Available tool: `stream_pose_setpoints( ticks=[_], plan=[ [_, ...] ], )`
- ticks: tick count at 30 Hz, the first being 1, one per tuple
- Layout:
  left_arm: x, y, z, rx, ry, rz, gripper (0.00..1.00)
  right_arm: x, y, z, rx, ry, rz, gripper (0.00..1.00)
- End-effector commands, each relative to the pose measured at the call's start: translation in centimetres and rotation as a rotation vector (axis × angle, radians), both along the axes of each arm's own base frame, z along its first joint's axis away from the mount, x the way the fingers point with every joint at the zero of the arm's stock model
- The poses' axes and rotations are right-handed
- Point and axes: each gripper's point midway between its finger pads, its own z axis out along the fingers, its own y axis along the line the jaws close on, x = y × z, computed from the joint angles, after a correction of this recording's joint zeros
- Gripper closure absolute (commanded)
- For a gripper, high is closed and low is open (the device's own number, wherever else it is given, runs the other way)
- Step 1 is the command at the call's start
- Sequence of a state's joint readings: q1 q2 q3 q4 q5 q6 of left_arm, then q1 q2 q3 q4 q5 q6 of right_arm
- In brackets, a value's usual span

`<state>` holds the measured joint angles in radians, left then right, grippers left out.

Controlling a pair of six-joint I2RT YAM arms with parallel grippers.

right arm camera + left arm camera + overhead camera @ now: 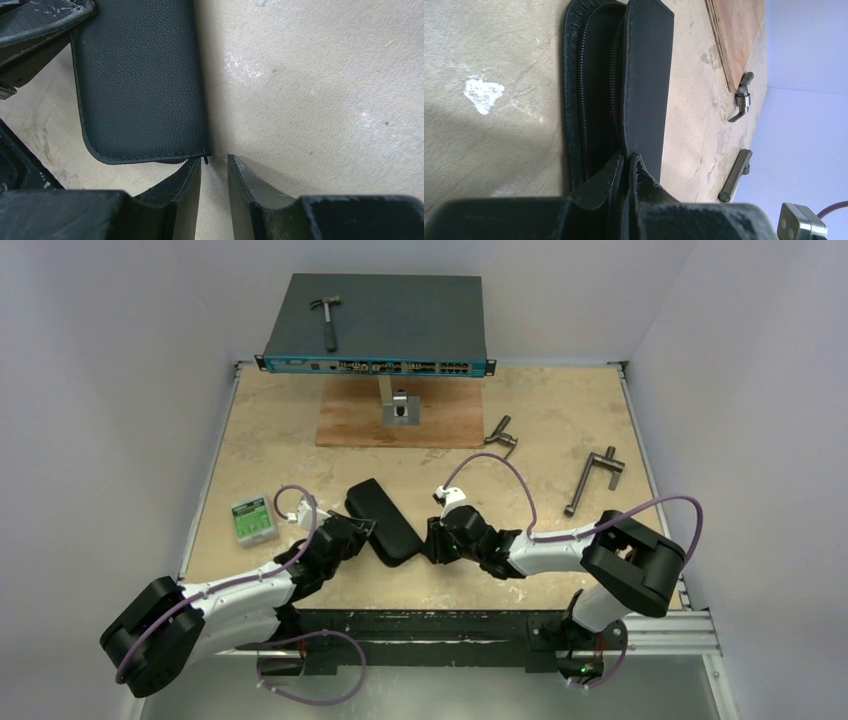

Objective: Sort the hair-cutting tools
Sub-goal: Close the hairdressing tool bag at the center of the board.

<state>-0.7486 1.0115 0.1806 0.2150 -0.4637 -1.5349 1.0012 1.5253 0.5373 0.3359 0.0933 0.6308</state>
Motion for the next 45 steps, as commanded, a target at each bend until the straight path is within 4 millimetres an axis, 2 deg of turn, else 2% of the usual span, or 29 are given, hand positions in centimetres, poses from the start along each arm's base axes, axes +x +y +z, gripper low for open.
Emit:
stream_pose_setpoints(
  ticks=[1,22,23,26,29,33,39,45],
  plan=[
    [-1.1,1.9,-2.4,0.089,0.058,0.024,1.0,1.4,1.1,1.2,0.04,-0.082,-0.024,0.75],
    [-1.0,1.0,-2.8,0.09,0.082,-0.006,1.0,2.0,2.3,2.4,0.106,-0.14,-0.03,0.78],
    [-1.0,0.9,-2.7,0.087,0.081,-0.007,1.0,2.0,2.4,2.5,0.114,-0.141,-0.032,0.81],
    [-1.1,0.9,-2.7,0.082,0.083,-0.013,1.0,2.0,2.5,3.0,0.136,-0.151,-0.032,0.99],
    [-1.1,0.9,-2.3,0.078,0.074,-0.012,1.0,1.9,2.6,3.2,0.138,-0.151,-0.025,1.0],
    [-1.0,1.2,-1.6,0.077,0.057,-0.001,1.0,1.3,2.3,3.2,0.135,-0.135,-0.008,1.0],
    [-0.8,2.1,-1.4,0.096,0.046,0.039,1.0,-0.7,2.0,2.1,0.116,-0.071,0.066,1.0],
    [-0.6,2.6,-1.5,0.104,0.044,0.059,1.0,-1.7,0.4,1.5,0.094,-0.047,0.069,1.0]
  ],
)
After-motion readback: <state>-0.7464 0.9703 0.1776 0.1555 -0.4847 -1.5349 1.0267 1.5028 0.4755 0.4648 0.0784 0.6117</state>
